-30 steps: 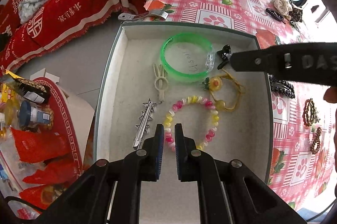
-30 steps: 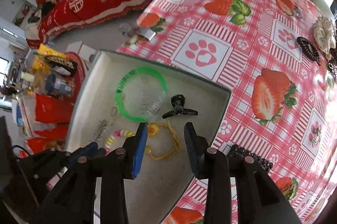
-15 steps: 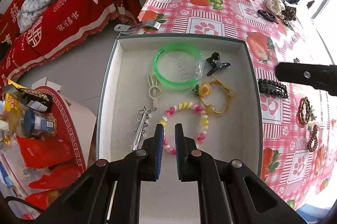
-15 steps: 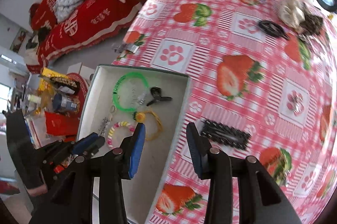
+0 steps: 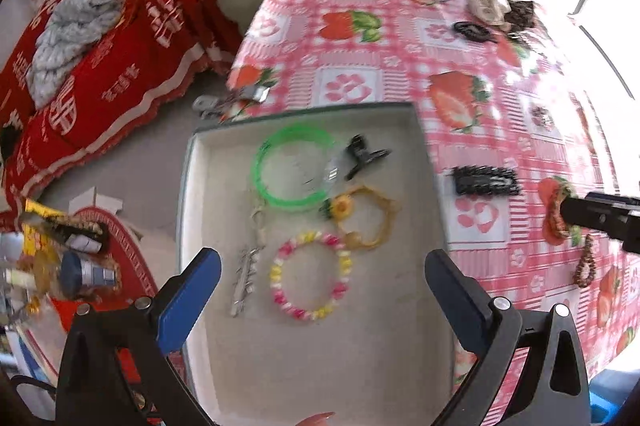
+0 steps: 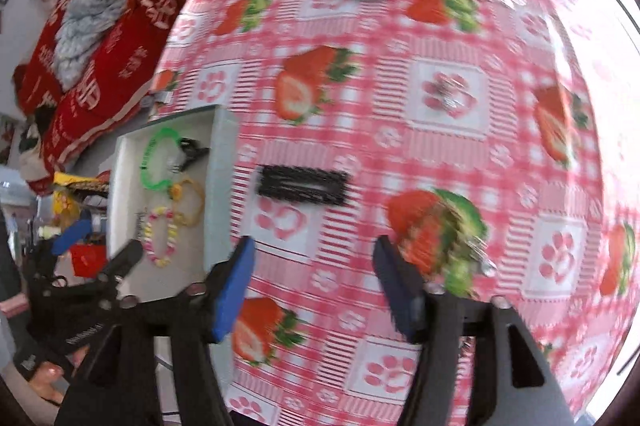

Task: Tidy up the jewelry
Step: 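Move both tools back over the jewelry on the tablecloth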

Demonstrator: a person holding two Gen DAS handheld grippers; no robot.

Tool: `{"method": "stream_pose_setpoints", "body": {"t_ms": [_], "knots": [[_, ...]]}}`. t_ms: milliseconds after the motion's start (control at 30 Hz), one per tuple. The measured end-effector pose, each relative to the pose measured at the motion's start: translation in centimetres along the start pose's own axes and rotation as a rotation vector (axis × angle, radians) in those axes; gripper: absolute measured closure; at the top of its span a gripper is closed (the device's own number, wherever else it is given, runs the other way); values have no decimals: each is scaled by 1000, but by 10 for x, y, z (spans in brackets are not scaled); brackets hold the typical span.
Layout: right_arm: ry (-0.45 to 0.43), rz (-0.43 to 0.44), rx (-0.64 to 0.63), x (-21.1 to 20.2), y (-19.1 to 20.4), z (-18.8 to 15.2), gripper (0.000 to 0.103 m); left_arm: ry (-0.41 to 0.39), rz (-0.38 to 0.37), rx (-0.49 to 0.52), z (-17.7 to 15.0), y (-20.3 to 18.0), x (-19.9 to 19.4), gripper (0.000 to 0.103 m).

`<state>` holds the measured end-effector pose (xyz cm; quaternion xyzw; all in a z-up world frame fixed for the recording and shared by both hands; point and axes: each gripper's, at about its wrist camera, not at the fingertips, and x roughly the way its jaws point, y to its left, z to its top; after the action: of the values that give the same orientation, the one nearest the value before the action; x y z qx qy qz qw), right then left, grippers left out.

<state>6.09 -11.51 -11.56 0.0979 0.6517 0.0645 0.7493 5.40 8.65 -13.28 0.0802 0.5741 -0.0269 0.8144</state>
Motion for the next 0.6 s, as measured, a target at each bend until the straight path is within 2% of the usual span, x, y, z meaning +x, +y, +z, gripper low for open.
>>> {"method": "stream_pose_setpoints", "body": {"t_ms": [267,400,600], "knots": [[8,-58,124,-11,-59,-26,30,-4,-46,86,18,-42,0,0],[14,-86,180,-15,-85,-38,30,-23,-69,197,24,-68,-2,0],[36,-114,245,-16,-116,-58,30,-83,-69,421,34,-108,-4,0]]}}
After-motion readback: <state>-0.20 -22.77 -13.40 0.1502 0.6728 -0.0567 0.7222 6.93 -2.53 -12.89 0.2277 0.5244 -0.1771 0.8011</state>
